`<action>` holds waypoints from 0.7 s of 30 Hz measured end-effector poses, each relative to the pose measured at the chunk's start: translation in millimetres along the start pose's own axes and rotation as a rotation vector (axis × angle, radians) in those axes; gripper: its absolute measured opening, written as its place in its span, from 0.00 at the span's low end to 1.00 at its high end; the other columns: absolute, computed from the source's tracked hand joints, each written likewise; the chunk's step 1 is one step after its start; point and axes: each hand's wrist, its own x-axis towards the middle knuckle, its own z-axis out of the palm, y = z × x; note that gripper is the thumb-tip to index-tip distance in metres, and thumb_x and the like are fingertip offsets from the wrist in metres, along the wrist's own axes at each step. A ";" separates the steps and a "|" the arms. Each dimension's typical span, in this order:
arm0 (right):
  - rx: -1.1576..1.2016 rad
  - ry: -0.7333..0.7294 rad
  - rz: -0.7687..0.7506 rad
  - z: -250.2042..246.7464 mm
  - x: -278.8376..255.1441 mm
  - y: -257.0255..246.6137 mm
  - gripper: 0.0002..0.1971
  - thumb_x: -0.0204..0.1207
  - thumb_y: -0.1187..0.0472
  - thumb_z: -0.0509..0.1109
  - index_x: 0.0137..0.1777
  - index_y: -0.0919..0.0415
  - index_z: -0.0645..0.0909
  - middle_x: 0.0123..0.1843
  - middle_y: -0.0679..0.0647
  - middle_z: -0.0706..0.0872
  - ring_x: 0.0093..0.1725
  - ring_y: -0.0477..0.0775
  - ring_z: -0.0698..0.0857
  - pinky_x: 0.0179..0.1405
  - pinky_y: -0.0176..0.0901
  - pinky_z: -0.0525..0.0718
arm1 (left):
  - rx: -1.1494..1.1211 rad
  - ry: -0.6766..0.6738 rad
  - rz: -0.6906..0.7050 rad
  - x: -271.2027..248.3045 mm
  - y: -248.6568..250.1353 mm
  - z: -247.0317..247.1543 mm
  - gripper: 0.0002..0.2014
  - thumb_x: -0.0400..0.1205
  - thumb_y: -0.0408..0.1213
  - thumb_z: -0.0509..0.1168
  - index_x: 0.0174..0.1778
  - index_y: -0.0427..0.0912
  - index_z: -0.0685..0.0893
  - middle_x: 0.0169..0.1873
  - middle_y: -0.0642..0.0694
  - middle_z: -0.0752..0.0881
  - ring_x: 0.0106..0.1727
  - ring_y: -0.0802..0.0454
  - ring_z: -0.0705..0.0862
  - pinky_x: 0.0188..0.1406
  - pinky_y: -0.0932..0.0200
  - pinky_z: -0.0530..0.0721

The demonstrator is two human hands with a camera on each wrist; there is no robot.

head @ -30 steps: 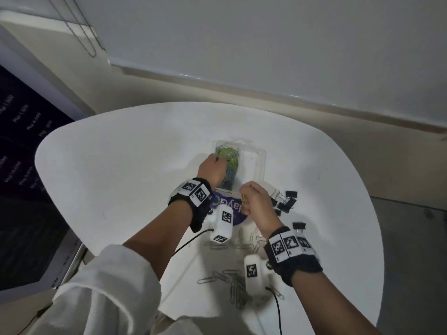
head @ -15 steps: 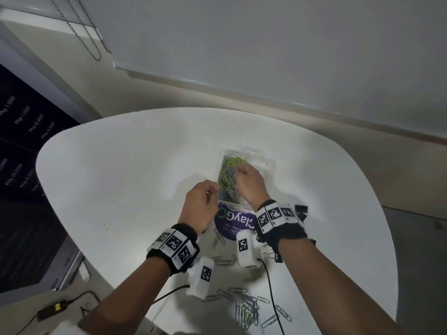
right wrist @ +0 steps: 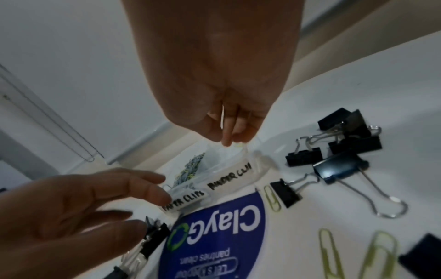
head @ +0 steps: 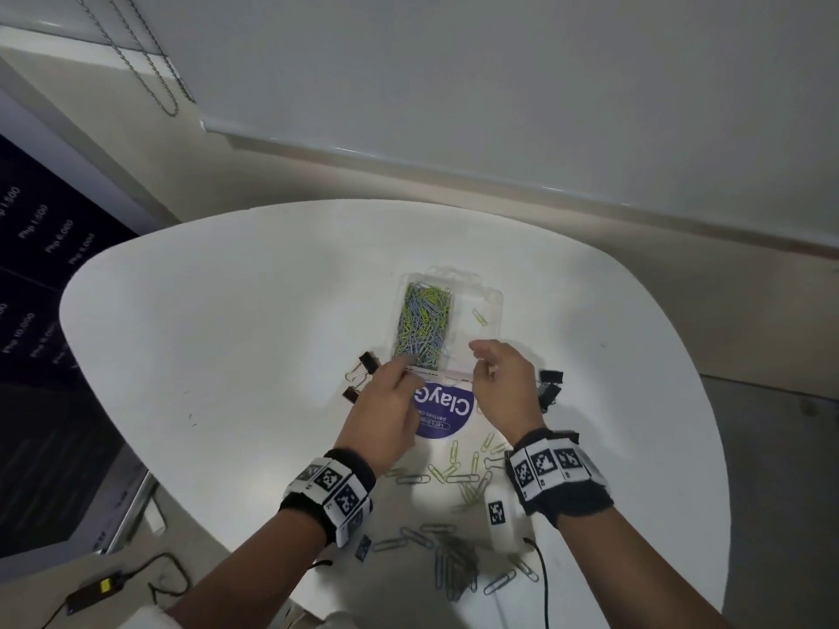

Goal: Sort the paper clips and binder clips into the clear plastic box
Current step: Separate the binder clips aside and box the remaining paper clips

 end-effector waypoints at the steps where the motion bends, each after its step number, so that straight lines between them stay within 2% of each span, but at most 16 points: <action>1: -0.076 -0.009 -0.038 0.5 3.0 2.4 0.18 0.81 0.68 0.62 0.68 0.57 0.82 0.65 0.53 0.85 0.66 0.54 0.80 0.69 0.46 0.77 | 0.070 -0.007 0.031 -0.6 0.6 3.4 0.18 0.75 0.29 0.66 0.62 0.37 0.81 0.75 0.41 0.72 0.73 0.44 0.73 0.70 0.50 0.77; 3: -0.292 -0.041 -0.099 2.4 14.1 1.6 0.20 0.81 0.66 0.61 0.73 0.56 0.79 0.72 0.52 0.80 0.72 0.56 0.72 0.71 0.51 0.68 | 0.150 -0.057 0.030 -1.8 1.8 9.7 0.21 0.75 0.30 0.65 0.66 0.37 0.79 0.79 0.40 0.68 0.78 0.41 0.68 0.74 0.43 0.73; 5: -0.458 -0.066 -0.146 4.3 28.1 -4.6 0.23 0.80 0.66 0.60 0.75 0.56 0.76 0.76 0.51 0.77 0.71 0.58 0.70 0.68 0.53 0.66 | 0.195 -0.085 0.014 -3.4 3.5 12.6 0.20 0.76 0.31 0.63 0.66 0.38 0.78 0.79 0.39 0.67 0.80 0.41 0.65 0.74 0.42 0.72; 7: -0.556 -0.045 -0.179 7.7 42.4 -11.9 0.24 0.76 0.69 0.60 0.72 0.58 0.76 0.72 0.52 0.79 0.67 0.59 0.71 0.60 0.54 0.64 | 0.226 -0.086 0.022 -4.6 3.9 13.3 0.18 0.75 0.30 0.63 0.62 0.38 0.80 0.77 0.38 0.70 0.78 0.41 0.69 0.71 0.41 0.75; 9: -0.632 -0.021 -0.190 11.3 55.3 -17.9 0.21 0.72 0.71 0.61 0.64 0.60 0.79 0.63 0.54 0.82 0.61 0.60 0.72 0.51 0.52 0.60 | 0.219 -0.084 0.024 -4.7 4.0 13.1 0.17 0.73 0.28 0.62 0.58 0.37 0.81 0.76 0.38 0.72 0.77 0.40 0.71 0.68 0.41 0.77; 13: -0.774 -0.056 -0.158 16.3 74.6 -16.6 0.09 0.74 0.70 0.63 0.51 0.59 0.79 0.54 0.55 0.83 0.59 0.61 0.72 0.46 0.51 0.54 | 0.205 -0.076 0.030 -6.6 3.1 14.3 0.17 0.71 0.24 0.64 0.56 0.38 0.82 0.76 0.38 0.72 0.78 0.40 0.70 0.70 0.42 0.76; 16: -0.806 -0.020 -0.172 19.9 80.6 -7.9 0.09 0.76 0.69 0.65 0.51 0.57 0.82 0.52 0.53 0.85 0.58 0.59 0.73 0.43 0.50 0.51 | 0.175 -0.075 0.025 -6.2 3.0 13.8 0.17 0.71 0.24 0.64 0.56 0.37 0.83 0.76 0.39 0.72 0.77 0.41 0.70 0.71 0.44 0.76; 21: -0.771 0.004 -0.176 23.1 79.4 -5.9 0.20 0.71 0.75 0.62 0.59 0.56 0.83 0.51 0.53 0.87 0.58 0.59 0.74 0.47 0.50 0.54 | 0.166 -0.057 0.034 -2.8 3.6 12.8 0.18 0.71 0.24 0.64 0.57 0.35 0.83 0.73 0.38 0.76 0.75 0.40 0.74 0.69 0.44 0.78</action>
